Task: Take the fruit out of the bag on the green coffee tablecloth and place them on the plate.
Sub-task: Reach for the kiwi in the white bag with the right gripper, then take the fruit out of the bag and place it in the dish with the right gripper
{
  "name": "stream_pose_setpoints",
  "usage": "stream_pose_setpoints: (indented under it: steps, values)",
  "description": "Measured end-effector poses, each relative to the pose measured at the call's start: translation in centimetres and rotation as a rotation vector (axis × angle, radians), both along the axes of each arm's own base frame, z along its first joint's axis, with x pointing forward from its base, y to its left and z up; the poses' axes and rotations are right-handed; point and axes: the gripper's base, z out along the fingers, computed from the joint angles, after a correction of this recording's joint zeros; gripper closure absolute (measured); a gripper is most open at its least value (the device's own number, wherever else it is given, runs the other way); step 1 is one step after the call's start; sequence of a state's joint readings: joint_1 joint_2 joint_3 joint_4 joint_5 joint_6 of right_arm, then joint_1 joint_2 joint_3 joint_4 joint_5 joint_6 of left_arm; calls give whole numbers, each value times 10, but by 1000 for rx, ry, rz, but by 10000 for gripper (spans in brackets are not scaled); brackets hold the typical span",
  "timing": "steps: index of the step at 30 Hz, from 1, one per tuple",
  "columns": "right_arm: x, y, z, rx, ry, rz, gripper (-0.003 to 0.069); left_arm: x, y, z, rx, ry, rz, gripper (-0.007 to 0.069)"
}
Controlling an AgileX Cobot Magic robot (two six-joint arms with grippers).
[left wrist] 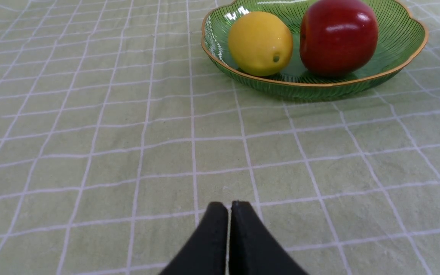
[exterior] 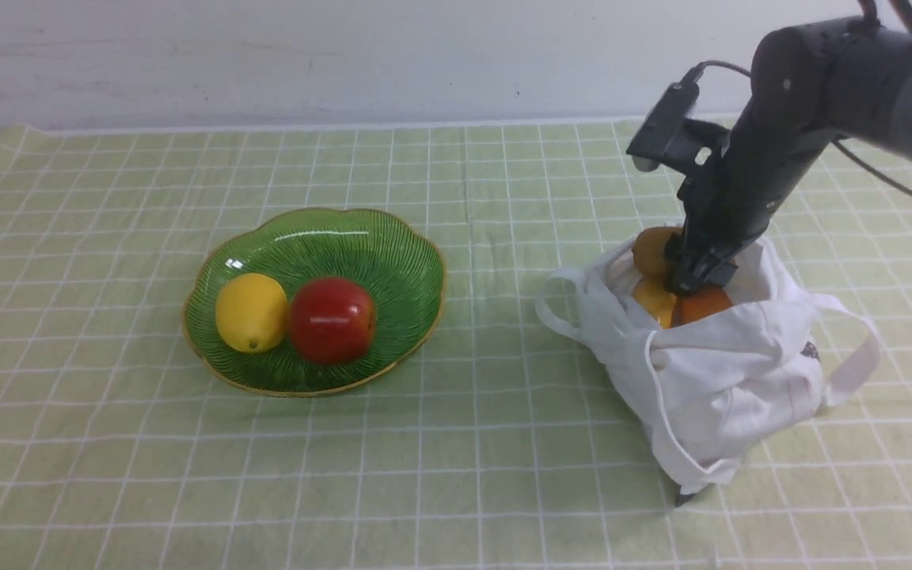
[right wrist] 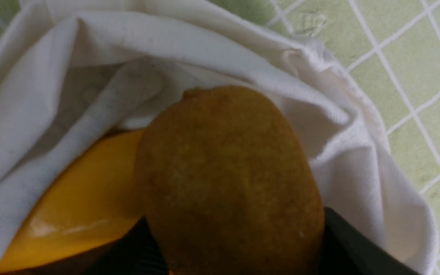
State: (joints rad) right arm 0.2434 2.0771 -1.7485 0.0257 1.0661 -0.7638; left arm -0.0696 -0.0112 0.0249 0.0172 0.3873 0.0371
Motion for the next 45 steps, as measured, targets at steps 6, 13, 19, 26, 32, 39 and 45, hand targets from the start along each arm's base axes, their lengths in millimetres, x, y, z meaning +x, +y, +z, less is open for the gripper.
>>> stream_pose_setpoints:
  steps: [6,13,19,26,32,39,45]
  values:
    - [-9,-2,19,0,-5,-1,232,0,0,0,0,0,0,632]
    - [-24,-1,56,67,-48,-18,232,0,0,0,0,0,0,632]
    - [-39,24,93,438,-59,-59,232,0,0,0,0,0,0,632]
    - [-48,74,105,775,-1,-65,232,0,0,0,0,0,0,632]
    - [-53,137,70,810,49,-25,232,0,0,0,0,0,0,632]
    - [-38,167,31,814,-30,-98,232,0,0,0,0,0,0,632]
    - [-24,170,3,825,-44,-202,232,0,0,0,-1,0,0,632]
